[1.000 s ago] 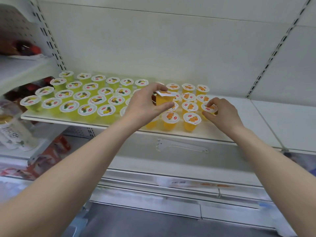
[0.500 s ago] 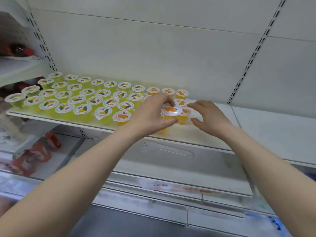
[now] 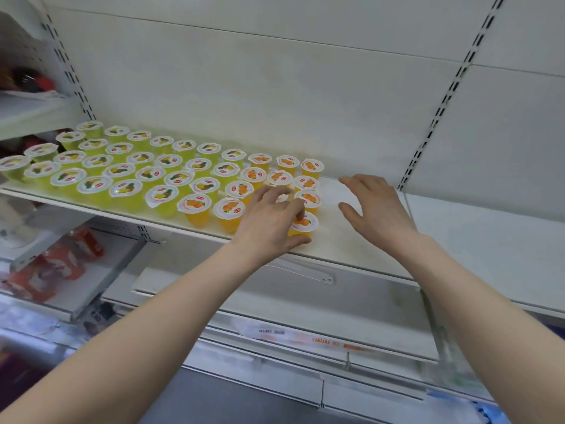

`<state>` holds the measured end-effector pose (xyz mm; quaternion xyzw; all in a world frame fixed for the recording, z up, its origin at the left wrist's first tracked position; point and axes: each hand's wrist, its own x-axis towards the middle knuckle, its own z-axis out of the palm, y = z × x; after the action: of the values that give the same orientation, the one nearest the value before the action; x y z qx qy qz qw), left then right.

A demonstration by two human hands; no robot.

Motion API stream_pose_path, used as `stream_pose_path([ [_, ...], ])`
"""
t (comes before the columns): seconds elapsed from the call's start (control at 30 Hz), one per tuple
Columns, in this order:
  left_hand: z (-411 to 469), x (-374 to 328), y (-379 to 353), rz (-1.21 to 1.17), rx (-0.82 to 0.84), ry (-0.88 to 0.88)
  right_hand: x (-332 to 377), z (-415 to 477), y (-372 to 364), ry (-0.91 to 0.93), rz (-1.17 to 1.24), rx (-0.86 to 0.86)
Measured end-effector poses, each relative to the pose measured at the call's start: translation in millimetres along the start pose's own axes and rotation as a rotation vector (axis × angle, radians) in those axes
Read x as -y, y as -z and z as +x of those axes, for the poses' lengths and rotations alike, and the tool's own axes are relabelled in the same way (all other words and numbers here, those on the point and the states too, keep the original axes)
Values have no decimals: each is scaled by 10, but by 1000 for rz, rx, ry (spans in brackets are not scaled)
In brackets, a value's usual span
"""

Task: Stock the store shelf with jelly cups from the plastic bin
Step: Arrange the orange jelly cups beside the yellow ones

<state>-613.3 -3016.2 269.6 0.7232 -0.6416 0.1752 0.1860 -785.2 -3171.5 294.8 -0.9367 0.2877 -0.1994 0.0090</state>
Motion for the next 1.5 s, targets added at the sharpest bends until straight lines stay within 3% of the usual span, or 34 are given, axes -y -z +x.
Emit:
stream_pose_path([
  [0.3, -46, 41, 25, 2, -46, -9, 100, 161, 37, 74, 13, -46],
  [0.43, -160, 215, 293, -10, -139, 68, 362, 323, 58, 181, 8, -78],
  [0.63, -740, 895, 692, 179, -154, 195, 1087, 491, -41, 439, -13, -128],
  [0.97, -2494, 1994, 1476, 359, -100, 469, 3060, 579, -596, 784, 66, -136],
  [1.27, -4463, 3017, 1979, 420, 14, 775, 5189, 422, -1614, 974, 239, -22],
  [1.5, -5524, 3529, 2042, 382, 81, 976, 6293, 283, -2316, 1018, 334, 158],
])
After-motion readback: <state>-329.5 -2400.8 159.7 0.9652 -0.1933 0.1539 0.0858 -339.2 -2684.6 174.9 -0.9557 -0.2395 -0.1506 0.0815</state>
